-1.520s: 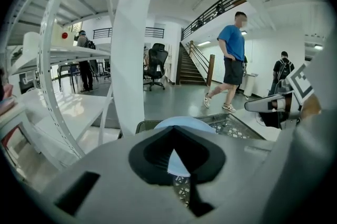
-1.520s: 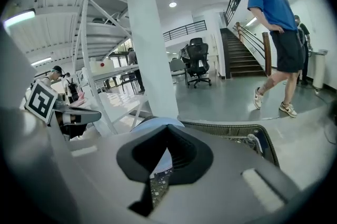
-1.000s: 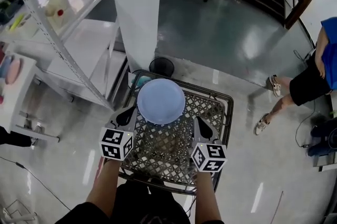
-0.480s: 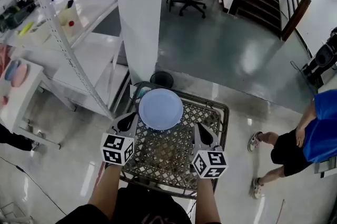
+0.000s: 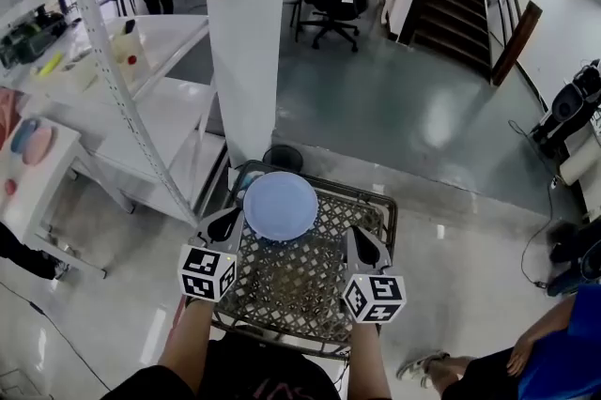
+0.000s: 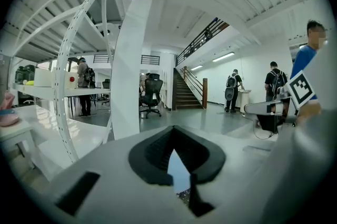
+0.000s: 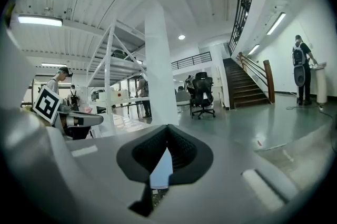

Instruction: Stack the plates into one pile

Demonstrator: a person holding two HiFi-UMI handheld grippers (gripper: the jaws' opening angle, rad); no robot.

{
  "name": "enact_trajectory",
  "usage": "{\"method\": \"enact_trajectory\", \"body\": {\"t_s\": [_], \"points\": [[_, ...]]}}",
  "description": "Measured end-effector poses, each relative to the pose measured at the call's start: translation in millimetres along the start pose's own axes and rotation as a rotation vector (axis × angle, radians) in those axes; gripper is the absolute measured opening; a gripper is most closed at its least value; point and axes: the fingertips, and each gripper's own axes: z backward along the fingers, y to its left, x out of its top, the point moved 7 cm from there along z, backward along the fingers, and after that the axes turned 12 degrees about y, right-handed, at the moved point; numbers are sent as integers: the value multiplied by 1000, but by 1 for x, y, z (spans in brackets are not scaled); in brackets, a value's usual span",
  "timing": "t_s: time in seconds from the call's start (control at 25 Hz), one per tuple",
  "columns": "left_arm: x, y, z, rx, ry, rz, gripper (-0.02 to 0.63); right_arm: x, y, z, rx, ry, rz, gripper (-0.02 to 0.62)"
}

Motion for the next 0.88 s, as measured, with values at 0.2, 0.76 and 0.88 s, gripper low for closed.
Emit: {"method": "enact_trajectory", "body": {"t_s": [0.2, 0.76, 0.88], "points": [[13, -6, 3, -6, -29, -27, 2, 6, -5, 11, -18, -23, 10, 11], [24, -23, 19, -3, -73, -28, 2, 10, -13, 34, -29, -22, 29, 11], [25, -24, 20, -5, -78, -32, 2, 11, -13, 34, -24, -27, 32, 11]]}}
